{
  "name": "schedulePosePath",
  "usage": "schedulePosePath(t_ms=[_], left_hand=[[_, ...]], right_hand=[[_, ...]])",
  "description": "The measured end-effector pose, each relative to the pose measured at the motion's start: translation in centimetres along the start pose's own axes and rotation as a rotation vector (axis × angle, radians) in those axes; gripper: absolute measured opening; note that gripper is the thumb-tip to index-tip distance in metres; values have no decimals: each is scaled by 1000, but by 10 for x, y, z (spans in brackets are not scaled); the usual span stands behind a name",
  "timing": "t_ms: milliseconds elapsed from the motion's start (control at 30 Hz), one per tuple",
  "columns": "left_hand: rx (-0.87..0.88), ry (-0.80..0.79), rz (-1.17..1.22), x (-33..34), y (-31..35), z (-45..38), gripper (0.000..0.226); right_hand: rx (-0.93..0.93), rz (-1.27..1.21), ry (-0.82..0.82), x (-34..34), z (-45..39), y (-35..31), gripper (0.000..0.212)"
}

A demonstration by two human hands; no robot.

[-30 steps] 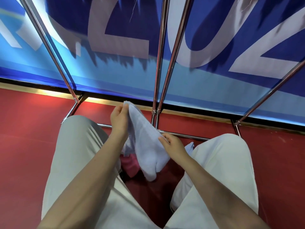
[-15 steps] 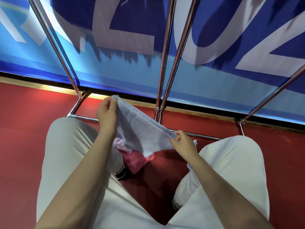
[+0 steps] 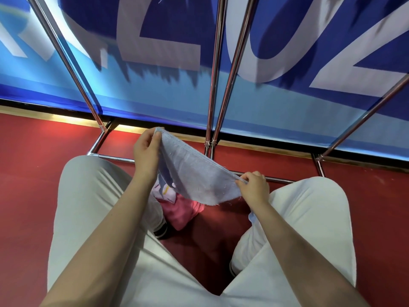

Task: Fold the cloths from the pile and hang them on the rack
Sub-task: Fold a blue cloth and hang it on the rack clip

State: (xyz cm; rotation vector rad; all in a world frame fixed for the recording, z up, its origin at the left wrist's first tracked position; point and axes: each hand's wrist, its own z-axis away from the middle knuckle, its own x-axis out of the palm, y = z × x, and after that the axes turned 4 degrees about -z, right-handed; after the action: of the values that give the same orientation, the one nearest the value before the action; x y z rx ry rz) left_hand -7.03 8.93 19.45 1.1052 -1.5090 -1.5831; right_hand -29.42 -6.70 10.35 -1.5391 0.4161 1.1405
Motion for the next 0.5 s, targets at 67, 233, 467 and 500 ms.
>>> schedulePosePath(t_ms=[67, 233, 467, 500], left_hand=[[-22, 30, 22, -2, -3, -2, 18], [-160, 152, 117, -12, -13, -11, 20], [-332, 279, 112, -15, -23, -16, 33], [-317, 271, 104, -14, -24, -16, 32]], right_hand=[[81, -101, -105, -1, 0, 0, 20], [127, -384, -231, -5, 1, -3, 28], [239, -1144, -29, -36, -3, -21, 8], [226, -1146, 18, -39, -2, -21, 13]])
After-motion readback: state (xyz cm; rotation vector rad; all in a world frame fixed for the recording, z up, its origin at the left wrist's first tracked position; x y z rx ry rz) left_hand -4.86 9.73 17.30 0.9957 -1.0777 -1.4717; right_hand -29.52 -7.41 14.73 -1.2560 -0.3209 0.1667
